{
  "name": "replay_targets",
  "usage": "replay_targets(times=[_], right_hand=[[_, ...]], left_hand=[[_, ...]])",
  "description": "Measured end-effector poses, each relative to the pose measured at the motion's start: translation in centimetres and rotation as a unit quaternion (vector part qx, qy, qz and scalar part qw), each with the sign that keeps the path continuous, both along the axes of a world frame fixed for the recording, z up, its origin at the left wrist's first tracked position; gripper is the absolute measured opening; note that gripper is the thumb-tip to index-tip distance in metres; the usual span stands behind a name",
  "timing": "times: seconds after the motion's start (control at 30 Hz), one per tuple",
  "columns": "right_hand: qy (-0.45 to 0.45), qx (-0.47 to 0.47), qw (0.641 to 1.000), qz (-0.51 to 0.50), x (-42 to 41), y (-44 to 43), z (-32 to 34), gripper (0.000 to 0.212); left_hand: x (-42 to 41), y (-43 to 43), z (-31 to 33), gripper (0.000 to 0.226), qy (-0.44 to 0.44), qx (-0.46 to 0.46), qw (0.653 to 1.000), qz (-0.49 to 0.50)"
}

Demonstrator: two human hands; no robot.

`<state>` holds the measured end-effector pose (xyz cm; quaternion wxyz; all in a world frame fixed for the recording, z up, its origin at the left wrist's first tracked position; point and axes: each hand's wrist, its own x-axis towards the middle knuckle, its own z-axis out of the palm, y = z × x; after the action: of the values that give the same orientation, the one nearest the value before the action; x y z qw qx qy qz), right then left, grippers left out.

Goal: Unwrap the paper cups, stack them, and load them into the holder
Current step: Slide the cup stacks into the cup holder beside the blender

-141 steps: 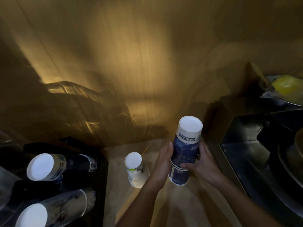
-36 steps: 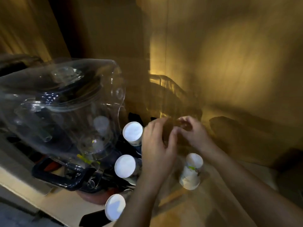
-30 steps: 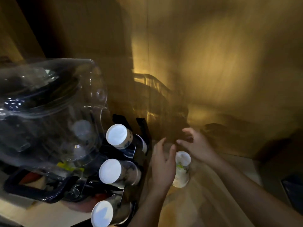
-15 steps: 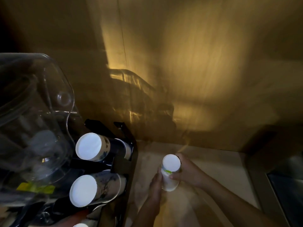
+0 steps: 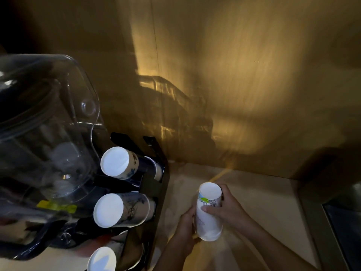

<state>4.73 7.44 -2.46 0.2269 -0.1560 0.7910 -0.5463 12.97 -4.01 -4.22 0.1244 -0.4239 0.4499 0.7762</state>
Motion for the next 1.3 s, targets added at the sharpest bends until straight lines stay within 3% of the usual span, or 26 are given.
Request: replay_targets(times=[0.23,0.4,0.57,0.77,0.9,1.2,1.3], right_hand=[[0.051,-0.047,0.997,0.025,1.7,-0.9,4.4,0.052],[0.115,-0.124,0.985,0.046,3.3,-2.1,9.5,0.058],[0.152,-0.224,0.961,0.059,5.1,-3.8,14.4,0.065],[0.226,-0.318,0.918,0.074,7.5,-6.8,18.8,0.058],[0.307,-0.263,0.909,0.102,9.5,-9.3,18.9,0.055],[0.428,-0.094,0.882,0.172,11.4,-13.3,15.0,0.059],[0.476,0.026,0.841,0.256,11.2,-13.8,12.6,0.049]], left_hand=[[2.0,-1.9,2.5,0.027,0.027,-0.060,0.998,-0.005],[4.6,-3.7,7.2,0.030,0.133,-0.151,0.979,-0.038],[8.9,-5.3,13.1,0.014,0.216,-0.226,0.948,0.064],[14.3,-7.3,19.6,0.021,0.275,-0.333,0.892,0.136],[15.3,-9.0,19.7,0.036,0.243,-0.346,0.891,0.164],[14.7,-10.8,16.2,0.052,0.222,-0.249,0.927,0.170],[14.2,-10.8,14.7,0.037,0.219,-0.299,0.912,0.173]])
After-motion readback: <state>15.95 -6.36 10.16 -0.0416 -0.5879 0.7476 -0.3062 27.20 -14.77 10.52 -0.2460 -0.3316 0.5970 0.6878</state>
